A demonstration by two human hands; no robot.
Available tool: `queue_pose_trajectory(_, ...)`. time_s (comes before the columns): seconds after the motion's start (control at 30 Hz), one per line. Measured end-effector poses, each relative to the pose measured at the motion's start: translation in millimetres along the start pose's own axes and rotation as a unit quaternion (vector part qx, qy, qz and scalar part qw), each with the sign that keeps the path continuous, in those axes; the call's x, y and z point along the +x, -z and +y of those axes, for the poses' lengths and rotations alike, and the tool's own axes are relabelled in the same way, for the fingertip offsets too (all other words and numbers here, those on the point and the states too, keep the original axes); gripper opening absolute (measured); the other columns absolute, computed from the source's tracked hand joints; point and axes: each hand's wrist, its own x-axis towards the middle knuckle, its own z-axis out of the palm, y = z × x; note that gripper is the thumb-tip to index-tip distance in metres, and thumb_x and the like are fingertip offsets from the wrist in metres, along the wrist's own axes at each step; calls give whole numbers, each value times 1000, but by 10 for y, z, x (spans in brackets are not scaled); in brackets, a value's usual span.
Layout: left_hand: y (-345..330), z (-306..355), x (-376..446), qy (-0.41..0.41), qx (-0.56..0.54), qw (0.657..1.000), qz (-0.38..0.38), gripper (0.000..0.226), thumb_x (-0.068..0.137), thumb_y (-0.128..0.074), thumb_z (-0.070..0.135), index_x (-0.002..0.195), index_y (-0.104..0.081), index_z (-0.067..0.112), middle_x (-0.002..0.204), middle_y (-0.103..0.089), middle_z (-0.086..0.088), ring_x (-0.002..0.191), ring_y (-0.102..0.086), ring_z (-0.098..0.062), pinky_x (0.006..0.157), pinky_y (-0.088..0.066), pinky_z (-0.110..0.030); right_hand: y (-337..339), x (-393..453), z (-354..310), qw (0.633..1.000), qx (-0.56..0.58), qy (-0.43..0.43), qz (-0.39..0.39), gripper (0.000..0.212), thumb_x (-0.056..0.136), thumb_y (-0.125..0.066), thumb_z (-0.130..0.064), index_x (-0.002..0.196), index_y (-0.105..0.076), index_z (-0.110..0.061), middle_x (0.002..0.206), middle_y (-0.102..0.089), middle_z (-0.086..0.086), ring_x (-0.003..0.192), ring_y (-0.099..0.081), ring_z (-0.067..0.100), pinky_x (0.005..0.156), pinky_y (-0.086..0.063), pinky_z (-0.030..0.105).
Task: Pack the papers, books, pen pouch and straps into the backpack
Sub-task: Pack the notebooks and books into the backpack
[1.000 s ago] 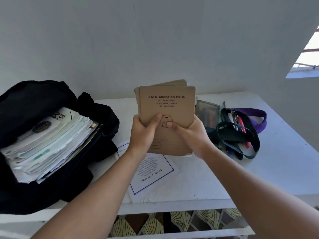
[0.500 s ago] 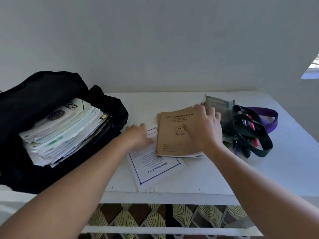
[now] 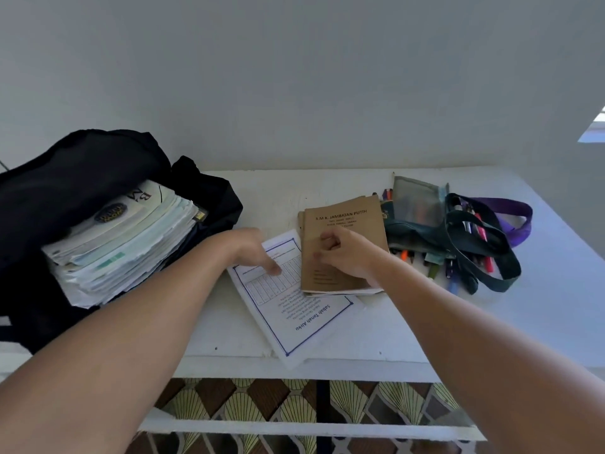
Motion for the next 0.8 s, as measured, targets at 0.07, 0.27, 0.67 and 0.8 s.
queue_pose_trajectory(0.07, 97, 44, -59, -17, -23, 1000, 2, 35, 87, -77, 42, 112, -65, 21, 111, -68, -1, 100, -66, -21, 94, -55, -39, 5, 20, 18, 1000, 26, -10, 0, 55, 96, -72, -39, 144, -52, -23, 127, -59, -6, 111, -59, 15, 92, -50, 33)
queue_pose_trajectory(0.27, 608, 349, -537, -54, 124, 987, 88, 28, 95, -66, 38, 112, -52, 21, 102, -55, 5, 94, -54, -20, 74, -41, -33, 70, 9, -18, 990, 119, -75, -12, 49, 100, -57, -59, 139, -56, -30, 120, -66, -2, 107, -65, 21, 100, -51, 44)
queue_pose_trajectory(0.67, 458, 960, -1031, -241, 160, 853, 434, 20, 94, -54, 6, 101, -53, 26, 82, -58, -1, 75, -58, -28, 60, -36, -34, 467, 41, 32, 867, 486, -107, -29, 120, 81, -13, -97, 116, -74, -1, 118, -74, 18, 111, -64, 31, 103, -44, 41)
queue_pose_trajectory(0.8, -130, 863, -604, -329, 181, 889, 262, 42, 101, -50, 20, 140, -53, 36, 130, -61, 3, 111, -59, -25, 89, -49, -38, 743, -76, 110, 895, 430, -120, -26, 60, 94, -69, -54, 126, -71, -3, 100, -78, 10, 86, -74, 25, 85, -57, 37)
